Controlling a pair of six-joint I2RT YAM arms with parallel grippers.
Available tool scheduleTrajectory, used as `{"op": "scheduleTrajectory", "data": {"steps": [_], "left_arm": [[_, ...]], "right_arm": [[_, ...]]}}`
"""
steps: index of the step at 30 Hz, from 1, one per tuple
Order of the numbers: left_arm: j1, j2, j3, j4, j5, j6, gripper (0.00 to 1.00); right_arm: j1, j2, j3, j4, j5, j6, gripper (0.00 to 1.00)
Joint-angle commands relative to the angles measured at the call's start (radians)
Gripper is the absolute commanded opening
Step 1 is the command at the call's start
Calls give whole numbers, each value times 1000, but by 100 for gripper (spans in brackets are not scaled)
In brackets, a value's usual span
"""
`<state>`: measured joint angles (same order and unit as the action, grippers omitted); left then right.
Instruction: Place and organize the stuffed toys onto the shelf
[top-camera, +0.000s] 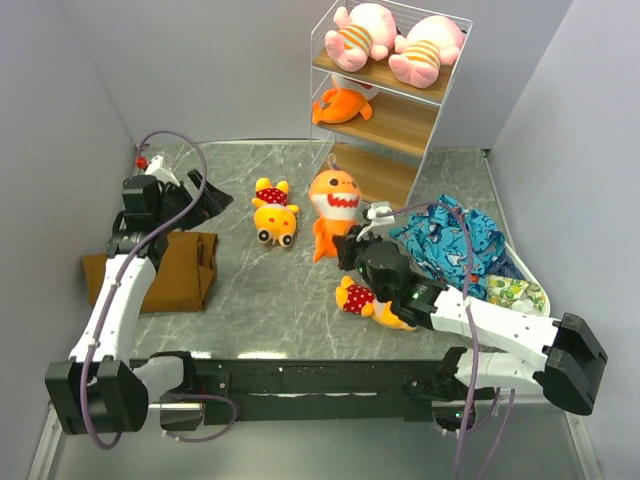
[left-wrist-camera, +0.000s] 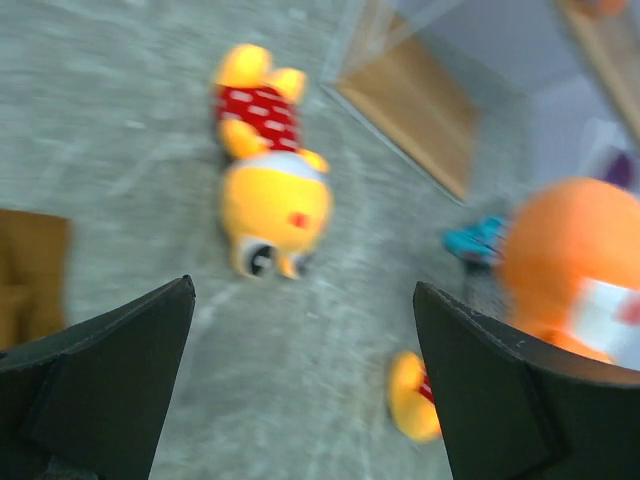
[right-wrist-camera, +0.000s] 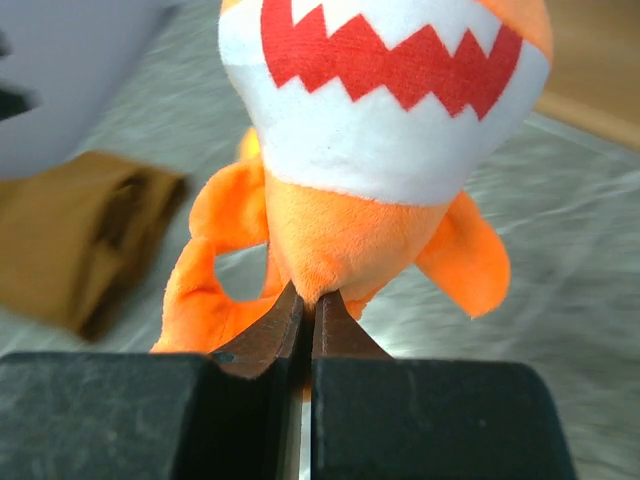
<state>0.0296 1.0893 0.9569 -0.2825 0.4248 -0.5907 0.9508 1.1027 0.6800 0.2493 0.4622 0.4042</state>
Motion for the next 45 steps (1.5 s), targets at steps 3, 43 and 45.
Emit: {"op": "scheduleTrajectory", "data": {"steps": [3,43,45], "left_arm": [[4,6,34,-35,-267,123,96],[-79,-104,-46,-24,-282,147,96],[-80,-109,-46,-20,-282,146,96]], "right_arm": [[-95,75,229,-64,299,-130,0],[-408,643,751,308,513,-559,44],[-414,648,757,301,515,-567,45]]}}
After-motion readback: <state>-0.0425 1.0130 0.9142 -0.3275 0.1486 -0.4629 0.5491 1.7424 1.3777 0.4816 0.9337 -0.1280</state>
